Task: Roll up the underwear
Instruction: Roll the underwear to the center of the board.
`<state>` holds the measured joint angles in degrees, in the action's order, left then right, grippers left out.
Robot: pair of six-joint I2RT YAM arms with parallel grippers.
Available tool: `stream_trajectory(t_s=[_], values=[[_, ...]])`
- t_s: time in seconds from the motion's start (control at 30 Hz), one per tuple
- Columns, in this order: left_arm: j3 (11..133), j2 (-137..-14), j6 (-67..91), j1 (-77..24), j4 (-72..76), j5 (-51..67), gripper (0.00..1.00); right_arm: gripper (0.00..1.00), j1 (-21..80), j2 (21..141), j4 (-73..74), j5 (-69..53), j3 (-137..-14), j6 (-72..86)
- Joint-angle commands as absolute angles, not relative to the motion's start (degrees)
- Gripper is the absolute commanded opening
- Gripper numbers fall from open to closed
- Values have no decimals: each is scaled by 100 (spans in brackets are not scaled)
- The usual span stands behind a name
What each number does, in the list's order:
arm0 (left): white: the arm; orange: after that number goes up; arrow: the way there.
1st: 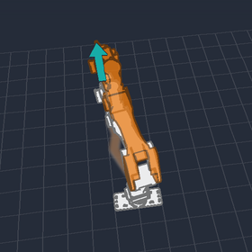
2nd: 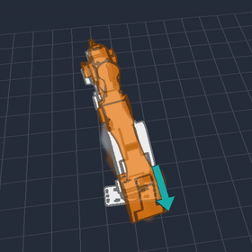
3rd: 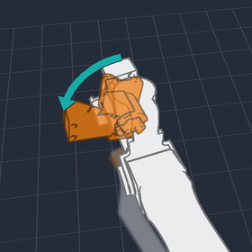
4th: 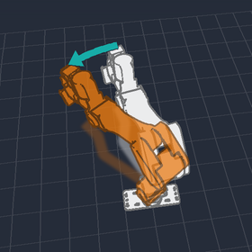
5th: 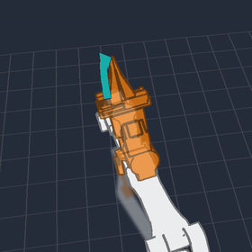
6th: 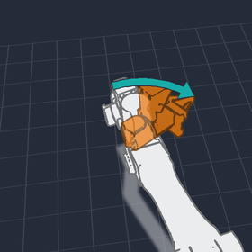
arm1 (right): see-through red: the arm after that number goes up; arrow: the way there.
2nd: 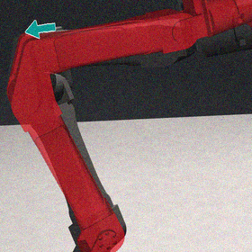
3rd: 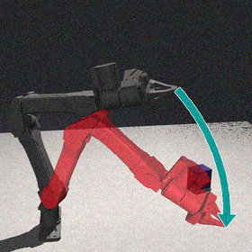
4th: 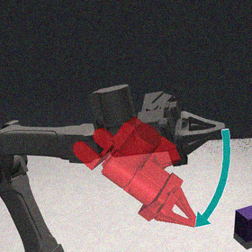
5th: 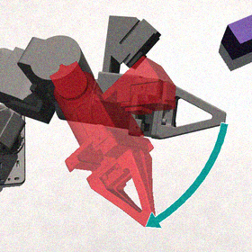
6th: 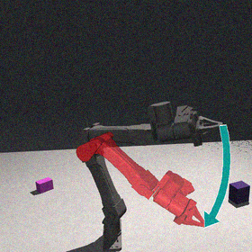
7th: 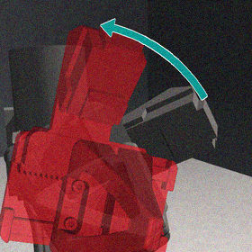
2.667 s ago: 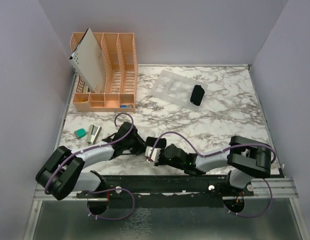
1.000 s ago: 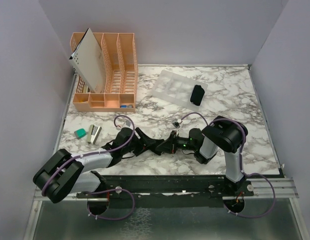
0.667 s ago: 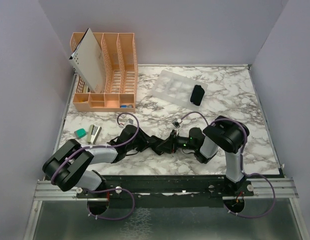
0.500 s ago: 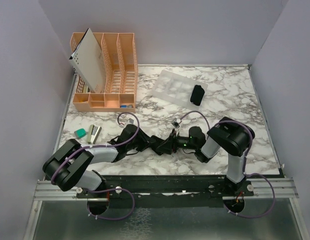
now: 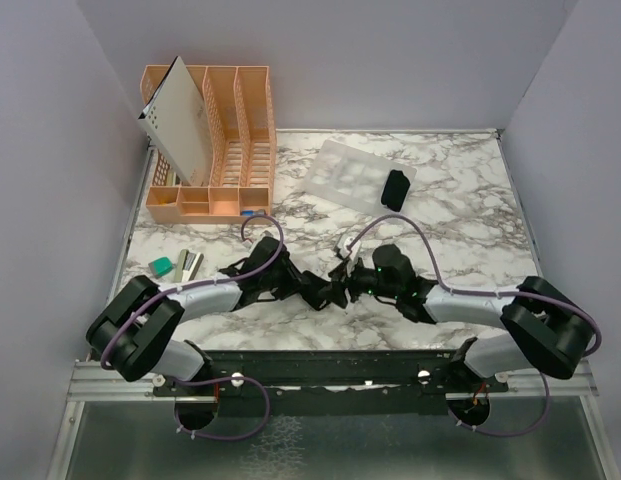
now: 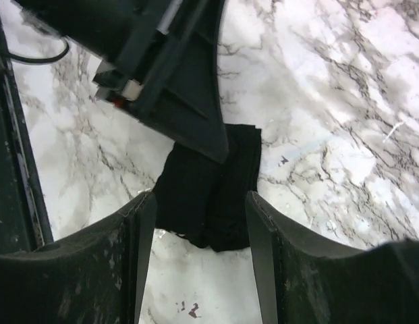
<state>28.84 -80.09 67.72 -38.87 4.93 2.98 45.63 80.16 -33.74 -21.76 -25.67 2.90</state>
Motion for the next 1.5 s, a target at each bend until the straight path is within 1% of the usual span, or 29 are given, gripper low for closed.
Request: stream_trajectory(t_s=[0.0, 0.13, 0.27, 0.33, 0.43, 0.63, 0.67, 0.7, 0.73, 0.8, 0.83, 0.9, 0.97, 1.03, 1.1, 1.13, 1.3, 1.33, 1.47], values=[[2882, -8271, 6732, -3894, -501, 309, 8, 59, 5422, 7778, -2315, -363, -2701, -1279], [2926, -8359, 6795, -3895, -505, 397, 8, 59, 6286, 7956, -2585, 493, -2789, -2084], [2964, -8393, 6832, -3897, -514, 431, 8, 59, 6851, 8406, -2746, 1132, -3015, -2583], [2961, -8376, 6853, -3895, -534, 416, 8, 59, 6967, 8621, -2782, 1353, -3131, -2711], [2953, -8342, 6881, -3894, -546, 393, 7, 58, 7010, 8883, -2857, 1367, -3183, -2796], [2942, -8324, 6891, -3894, -522, 430, 8, 48, 7048, 9347, -3133, 1576, -3060, -2617], [2940, -8311, 6891, -3894, -523, 424, 8, 44, 7049, 9397, -3156, 1614, -3025, -2531], [2935, -8294, 6884, -3891, -513, 432, 8, 37, 7048, 9410, -3141, 1638, -2993, -2417], [2923, -8275, 6876, -3888, -518, 431, 8, 30, 7049, 9425, -3186, 1702, -2941, -2276], [2882, -8198, 6837, -3857, -504, 436, 10, 11, 7038, 9422, -3302, 1851, -2781, -1940], [2861, -8118, 6822, -3832, -485, 459, 13, 7, 7019, 9402, -3368, 1912, -2699, -1776], [2797, -7971, 6797, -3770, -483, 477, 22, 5, 6965, 9365, -3515, 1703, -2523, -1495], [2754, -7820, 6763, -3682, -497, 513, 28, 3, 6868, 9303, -3730, 1317, -2368, -1160], [2751, -7693, 6727, -3576, -551, 558, 35, 2, 6651, 9212, -4035, 798, -2193, -725], [2749, -7545, 6702, -3499, -619, 549, 48, 2, 6391, 9126, -4417, 268, -2006, -276], [2732, -7458, 6676, -3470, -612, 536, 53, 2, 6231, 9111, -4616, -130, -1925, -78], [2424, -6900, 6483, -3446, -41, 626, 73, 2, 5584, 9429, -5295, -1667, -1855, 1048], [2345, -6771, 6422, -3449, 176, 653, 77, 2, 5457, 9550, -5431, -1853, -1851, 1238], [2108, -6458, 6227, -3454, 703, 854, 83, 2, 4816, 10117, -6543, -2744, -1595, 2055]])
